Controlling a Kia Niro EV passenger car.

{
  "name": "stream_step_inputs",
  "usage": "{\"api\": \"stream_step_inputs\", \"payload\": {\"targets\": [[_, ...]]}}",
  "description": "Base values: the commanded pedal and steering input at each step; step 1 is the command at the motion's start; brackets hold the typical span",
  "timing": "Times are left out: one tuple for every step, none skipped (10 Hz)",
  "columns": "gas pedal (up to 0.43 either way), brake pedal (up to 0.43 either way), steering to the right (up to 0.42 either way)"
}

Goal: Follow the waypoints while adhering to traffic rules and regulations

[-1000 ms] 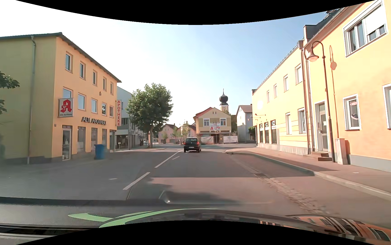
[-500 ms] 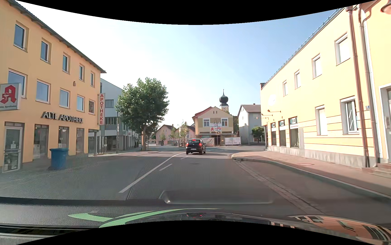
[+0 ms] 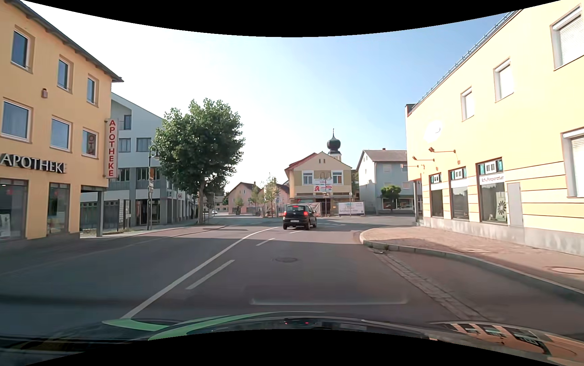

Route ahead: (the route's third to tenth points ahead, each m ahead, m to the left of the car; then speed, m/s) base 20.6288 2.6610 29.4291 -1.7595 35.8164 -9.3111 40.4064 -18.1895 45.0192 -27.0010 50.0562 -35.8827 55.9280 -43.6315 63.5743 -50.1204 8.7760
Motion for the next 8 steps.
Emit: {"api": "stream_step_inputs", "payload": {"targets": [[0.067,0.000,0.019],[0.067,0.000,0.024],[0.067,0.000,0.026],[0.067,0.000,0.029],[0.067,0.000,0.033],[0.067,0.000,0.039],[0.067,0.000,0.048],[0.067,0.000,0.056]]}}
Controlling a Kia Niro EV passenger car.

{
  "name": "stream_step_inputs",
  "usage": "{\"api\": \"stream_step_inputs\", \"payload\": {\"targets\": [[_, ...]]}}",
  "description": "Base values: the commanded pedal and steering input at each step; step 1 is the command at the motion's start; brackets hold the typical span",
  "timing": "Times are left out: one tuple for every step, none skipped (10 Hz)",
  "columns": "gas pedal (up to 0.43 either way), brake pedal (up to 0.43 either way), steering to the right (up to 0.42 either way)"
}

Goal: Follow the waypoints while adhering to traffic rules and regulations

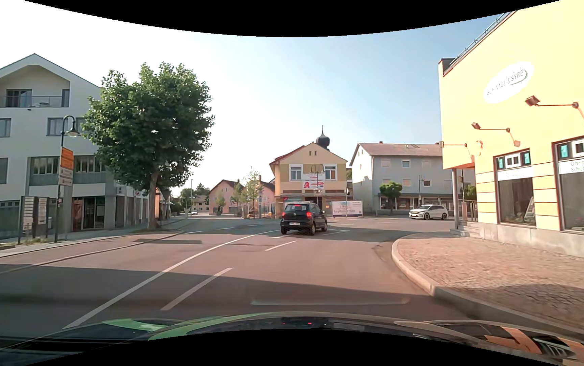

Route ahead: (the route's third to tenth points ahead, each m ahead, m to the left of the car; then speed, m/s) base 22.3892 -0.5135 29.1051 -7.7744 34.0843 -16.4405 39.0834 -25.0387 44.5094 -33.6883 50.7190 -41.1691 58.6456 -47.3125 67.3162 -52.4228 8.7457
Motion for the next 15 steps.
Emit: {"api": "stream_step_inputs", "payload": {"targets": [[0.067,0.000,0.068],[0.067,0.000,0.079],[0.067,0.000,0.089],[0.067,0.000,0.096],[0.067,0.000,0.106],[0.067,0.000,0.120],[0.067,0.000,0.128],[0.079,0.000,0.133],[0.079,0.000,0.141],[0.079,0.000,0.147],[0.079,0.000,0.155],[0.079,0.000,0.162],[0.079,0.000,0.166],[0.087,0.000,0.171],[0.087,0.000,0.175]]}}
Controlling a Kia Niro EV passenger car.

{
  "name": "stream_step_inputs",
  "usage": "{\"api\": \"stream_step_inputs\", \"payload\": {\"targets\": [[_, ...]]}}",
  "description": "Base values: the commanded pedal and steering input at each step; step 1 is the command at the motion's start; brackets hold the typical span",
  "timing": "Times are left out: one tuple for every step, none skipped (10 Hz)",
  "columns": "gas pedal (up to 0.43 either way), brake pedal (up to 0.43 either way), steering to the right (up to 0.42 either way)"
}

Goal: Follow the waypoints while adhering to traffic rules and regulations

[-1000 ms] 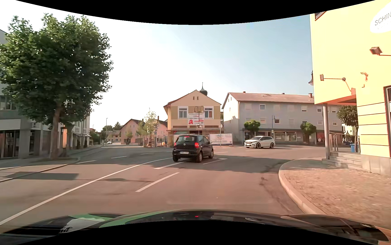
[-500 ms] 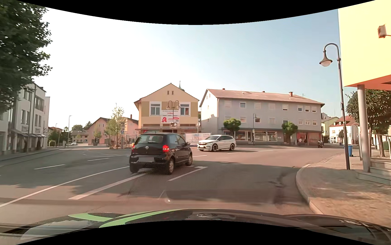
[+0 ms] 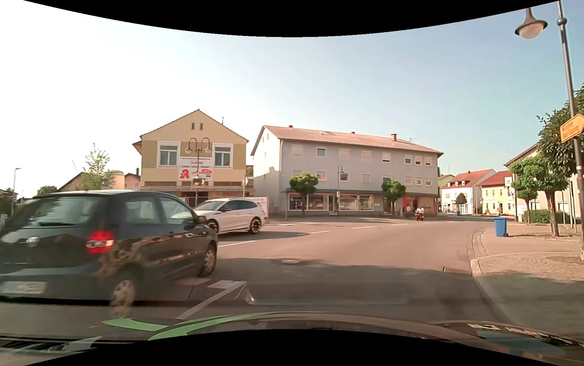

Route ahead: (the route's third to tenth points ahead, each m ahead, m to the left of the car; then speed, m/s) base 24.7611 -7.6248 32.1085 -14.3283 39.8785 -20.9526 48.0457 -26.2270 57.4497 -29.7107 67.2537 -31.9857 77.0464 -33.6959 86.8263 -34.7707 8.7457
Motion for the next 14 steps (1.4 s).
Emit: {"api": "stream_step_inputs", "payload": {"targets": [[0.098,0.000,0.176],[0.098,0.000,0.176],[0.098,0.000,0.175],[0.098,0.000,0.175],[0.098,0.000,0.175],[0.098,0.000,0.175],[0.110,0.000,0.175],[0.110,0.000,0.174],[0.110,0.000,0.166],[0.118,0.000,0.155],[0.118,0.000,0.148],[0.118,0.000,0.139],[0.118,0.000,0.132],[0.118,0.000,0.125]]}}
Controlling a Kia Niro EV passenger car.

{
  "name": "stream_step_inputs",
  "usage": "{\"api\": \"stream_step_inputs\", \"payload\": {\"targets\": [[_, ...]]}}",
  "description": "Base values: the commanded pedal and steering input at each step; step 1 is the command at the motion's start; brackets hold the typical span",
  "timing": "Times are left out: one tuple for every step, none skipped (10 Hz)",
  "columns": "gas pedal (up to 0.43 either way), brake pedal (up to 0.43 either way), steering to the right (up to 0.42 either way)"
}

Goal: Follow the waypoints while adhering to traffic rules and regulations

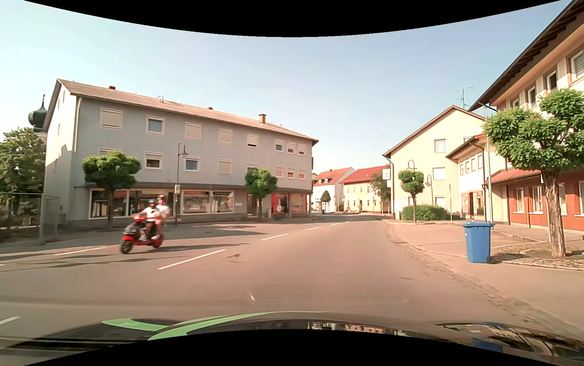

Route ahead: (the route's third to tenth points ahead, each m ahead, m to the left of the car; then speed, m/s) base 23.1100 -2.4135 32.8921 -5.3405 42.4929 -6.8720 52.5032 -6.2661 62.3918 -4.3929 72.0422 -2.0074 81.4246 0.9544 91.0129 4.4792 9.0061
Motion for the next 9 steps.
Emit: {"api": "stream_step_inputs", "payload": {"targets": [[0.118,0.000,0.114],[0.118,0.000,0.104],[0.118,0.000,0.094],[0.130,0.000,0.087],[0.130,0.000,0.079],[0.130,0.000,0.078],[0.130,0.000,0.077],[0.130,0.000,0.076],[0.130,0.000,0.073]]}}
